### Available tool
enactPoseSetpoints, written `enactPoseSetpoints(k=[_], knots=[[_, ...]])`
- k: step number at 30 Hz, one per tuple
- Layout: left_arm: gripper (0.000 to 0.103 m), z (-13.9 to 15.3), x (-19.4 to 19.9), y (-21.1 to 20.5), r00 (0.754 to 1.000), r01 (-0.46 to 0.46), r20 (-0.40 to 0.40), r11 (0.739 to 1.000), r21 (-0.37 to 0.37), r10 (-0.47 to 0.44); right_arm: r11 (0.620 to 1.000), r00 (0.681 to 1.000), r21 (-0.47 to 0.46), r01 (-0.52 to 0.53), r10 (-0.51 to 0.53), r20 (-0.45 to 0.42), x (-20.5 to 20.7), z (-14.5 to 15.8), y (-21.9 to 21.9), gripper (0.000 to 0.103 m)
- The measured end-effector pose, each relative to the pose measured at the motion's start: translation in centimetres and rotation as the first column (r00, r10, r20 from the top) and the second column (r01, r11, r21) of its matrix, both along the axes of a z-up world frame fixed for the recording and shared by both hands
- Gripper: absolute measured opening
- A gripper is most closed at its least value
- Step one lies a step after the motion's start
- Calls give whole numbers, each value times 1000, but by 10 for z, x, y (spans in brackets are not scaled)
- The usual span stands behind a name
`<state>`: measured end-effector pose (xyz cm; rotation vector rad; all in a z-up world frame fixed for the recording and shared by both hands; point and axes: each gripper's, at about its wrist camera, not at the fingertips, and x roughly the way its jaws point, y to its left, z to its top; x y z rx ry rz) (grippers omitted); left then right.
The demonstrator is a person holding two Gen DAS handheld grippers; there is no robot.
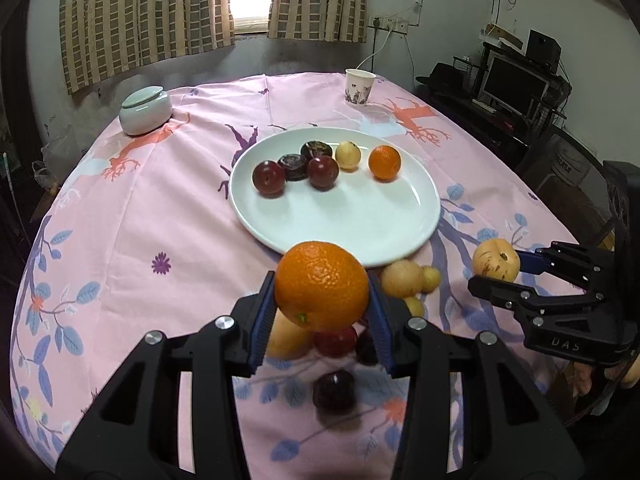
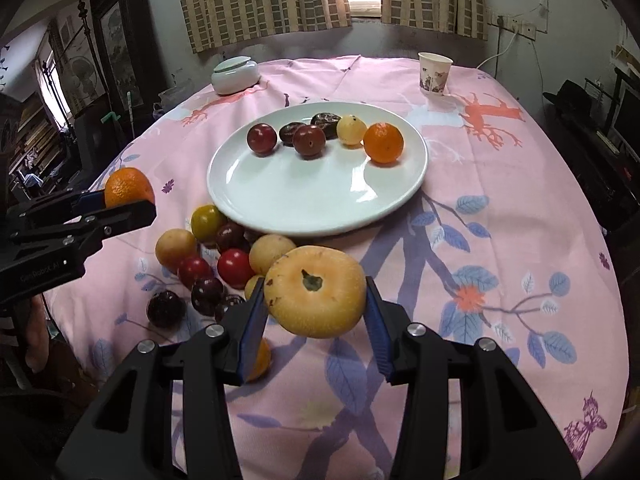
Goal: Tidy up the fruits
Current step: 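Carry the orange and yellow pear onto the white plate and open both tools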
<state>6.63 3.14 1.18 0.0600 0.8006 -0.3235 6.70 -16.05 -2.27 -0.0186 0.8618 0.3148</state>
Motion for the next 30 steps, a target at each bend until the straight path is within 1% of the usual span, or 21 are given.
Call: enactPoseSetpoints(k=[3, 6, 9, 13, 15, 18, 23, 25, 27, 29, 30], knots=[[44, 9, 34, -3, 1000, 3, -5, 1000, 15, -3, 999, 999, -8, -35, 35, -2, 28, 10, 8, 47], [44, 10, 71, -7, 999, -2, -33, 1000, 22, 2, 998, 998, -25, -60, 59, -14, 60, 17, 18, 47], [44, 2, 103, -11, 998, -16, -67, 1000, 25, 17, 995, 997, -64, -75, 74, -12, 96, 19, 32, 47], [44, -16, 133, -16, 992, -24, -122, 1000, 20, 26, 992, 999, -116, -45, 44, -12, 135, 9, 40, 47], [44, -25, 142, -18, 989, -20, -144, 1000, 24, 23, 993, 999, -112, -34, 32, -20, 148, 4, 41, 47], [44, -36, 150, -18, 985, -16, -171, 1000, 24, 20, 993, 998, -111, -48, 44, -38, 161, -4, 44, 47], [44, -42, 157, -12, 981, -30, -192, 1000, 6, 31, 991, 997, -117, -64, 57, -61, 171, -15, 47, 47], [44, -43, 159, -11, 980, -34, -195, 999, 4, 34, 991, 997, -118, -64, 58, -55, 173, -15, 47, 47], [45, -43, 161, -10, 980, -40, -197, 999, 1, 39, 990, 997, -122, -69, 66, -28, 174, -14, 48, 47], [45, -42, 162, -9, 979, -51, -196, 999, -3, 50, 987, 996, -144, -71, 77, 37, 173, -10, 51, 55], [45, -40, 162, -7, 980, -58, -192, 998, -5, 56, 983, 994, -172, -59, 73, 77, 172, -7, 52, 63]])
